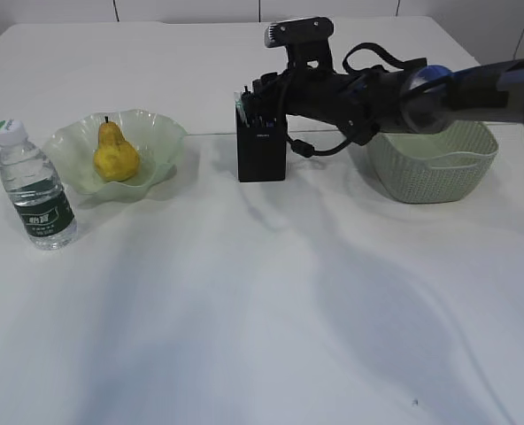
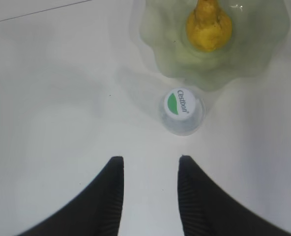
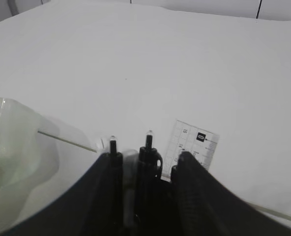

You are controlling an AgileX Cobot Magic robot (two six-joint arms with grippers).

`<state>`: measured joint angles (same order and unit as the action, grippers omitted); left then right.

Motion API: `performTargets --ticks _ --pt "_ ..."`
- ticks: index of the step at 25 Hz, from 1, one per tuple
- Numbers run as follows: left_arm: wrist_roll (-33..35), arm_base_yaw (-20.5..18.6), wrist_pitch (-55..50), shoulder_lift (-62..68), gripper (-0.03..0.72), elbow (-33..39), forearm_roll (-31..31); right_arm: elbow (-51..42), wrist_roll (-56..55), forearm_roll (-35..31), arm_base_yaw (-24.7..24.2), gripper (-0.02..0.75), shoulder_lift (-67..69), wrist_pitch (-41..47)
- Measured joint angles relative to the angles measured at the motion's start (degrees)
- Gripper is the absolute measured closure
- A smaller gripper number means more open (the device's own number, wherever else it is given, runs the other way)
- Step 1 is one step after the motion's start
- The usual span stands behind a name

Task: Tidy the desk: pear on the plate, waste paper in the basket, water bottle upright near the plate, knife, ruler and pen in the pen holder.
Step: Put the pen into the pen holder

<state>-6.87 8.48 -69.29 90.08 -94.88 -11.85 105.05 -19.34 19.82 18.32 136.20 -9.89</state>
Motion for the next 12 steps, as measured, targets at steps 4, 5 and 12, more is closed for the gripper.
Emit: performTargets --ticks 4,5,12 --pt "0.0 0.0 0.2 0.0 0.430 0.0 0.0 0.0 -2.3 0.0 0.0 0.386 -2.7 1.0" --pt "0.0 0.0 0.5 0.0 0.430 0.0 0.0 -0.1 -2.4 0.0 0.0 0.385 -3.8 1.4" --pt "0.1 0.0 10.4 -3.5 0.443 0.0 -1.2 -0.1 -2.5 8.5 0.0 0.386 -11.7 9.9"
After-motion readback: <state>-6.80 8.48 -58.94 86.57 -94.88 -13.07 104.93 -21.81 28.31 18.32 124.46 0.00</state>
